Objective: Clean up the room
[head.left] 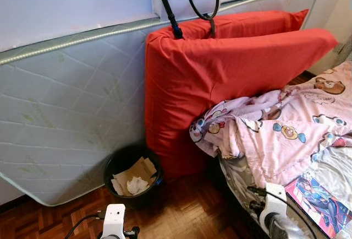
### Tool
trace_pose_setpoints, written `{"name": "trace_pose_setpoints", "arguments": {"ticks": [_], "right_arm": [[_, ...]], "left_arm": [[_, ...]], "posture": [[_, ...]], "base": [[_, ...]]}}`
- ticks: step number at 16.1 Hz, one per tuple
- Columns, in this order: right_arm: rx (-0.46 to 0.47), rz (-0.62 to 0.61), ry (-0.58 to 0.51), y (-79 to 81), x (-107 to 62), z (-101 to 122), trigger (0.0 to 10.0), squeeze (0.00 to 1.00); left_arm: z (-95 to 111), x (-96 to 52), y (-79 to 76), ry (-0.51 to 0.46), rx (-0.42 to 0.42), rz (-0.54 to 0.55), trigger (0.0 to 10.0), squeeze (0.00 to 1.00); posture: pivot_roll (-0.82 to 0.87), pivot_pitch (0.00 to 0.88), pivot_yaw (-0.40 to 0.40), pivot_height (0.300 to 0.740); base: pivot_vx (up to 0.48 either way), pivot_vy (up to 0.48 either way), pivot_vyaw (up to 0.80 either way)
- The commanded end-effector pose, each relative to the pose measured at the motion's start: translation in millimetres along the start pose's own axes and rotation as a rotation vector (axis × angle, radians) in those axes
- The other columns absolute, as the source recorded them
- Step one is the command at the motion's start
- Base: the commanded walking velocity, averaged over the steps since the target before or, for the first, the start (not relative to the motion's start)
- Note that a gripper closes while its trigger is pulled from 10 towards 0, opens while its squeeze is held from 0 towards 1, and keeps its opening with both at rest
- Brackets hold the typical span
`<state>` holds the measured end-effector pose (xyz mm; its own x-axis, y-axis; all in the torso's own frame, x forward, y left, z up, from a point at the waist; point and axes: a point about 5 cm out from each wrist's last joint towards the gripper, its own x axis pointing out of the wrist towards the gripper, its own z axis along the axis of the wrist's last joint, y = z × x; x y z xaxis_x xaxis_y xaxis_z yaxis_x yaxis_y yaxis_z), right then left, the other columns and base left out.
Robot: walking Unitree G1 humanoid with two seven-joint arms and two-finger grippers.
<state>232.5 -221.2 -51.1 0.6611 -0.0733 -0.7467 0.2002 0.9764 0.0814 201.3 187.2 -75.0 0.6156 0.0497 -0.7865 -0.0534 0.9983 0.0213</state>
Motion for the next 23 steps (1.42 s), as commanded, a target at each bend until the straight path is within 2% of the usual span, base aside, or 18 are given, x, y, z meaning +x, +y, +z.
{"name": "trace_pose_setpoints", "arguments": {"ticks": [1, 6, 12, 15, 23], "right_arm": [[0.016, 0.001, -0.002, -0.3, 0.0, 0.6, 10.0, 0.00], [0.014, 0.001, 0.005, -0.1, 0.1, 0.1, 10.0, 0.00], [0.001, 0.004, 0.019, -0.7, 0.0, -0.5, 10.0, 0.00], [-0.002, 0.007, 0.021, -0.5, 0.0, -0.6, 10.0, 0.00], [-0.005, 0.010, 0.025, 0.0, 0.1, -0.6, 10.0, 0.00]], "left_arm": [[0.1, 0.0, 1.5, 0.002, -0.004, 0.001, 10.0, 0.00], [0.0, 0.0, 1.2, 0.006, 0.000, -0.001, 10.0, 0.00], [-0.5, 0.0, -0.2, 0.007, 0.015, -0.003, 10.0, 0.00], [1.1, 0.5, -1.6, 0.005, 0.035, -0.002, 10.0, 0.00], [4.2, 1.5, -7.4, 0.004, 0.021, -0.006, 10.0, 0.00]], "posture": [[-0.02, 0.000, -0.016, 0.740], [-0.02, 0.000, -0.016, 0.740], [-0.02, 0.000, -0.016, 0.740], [-0.02, 0.000, -0.016, 0.740], [-0.03, 0.000, -0.014, 0.740]], "base": [[0.000, 0.000, 0.00], [0.000, 0.000, 0.00], [0.000, 0.000, -0.76], [0.000, -0.400, -0.77], [0.000, 0.000, -0.77]]}}
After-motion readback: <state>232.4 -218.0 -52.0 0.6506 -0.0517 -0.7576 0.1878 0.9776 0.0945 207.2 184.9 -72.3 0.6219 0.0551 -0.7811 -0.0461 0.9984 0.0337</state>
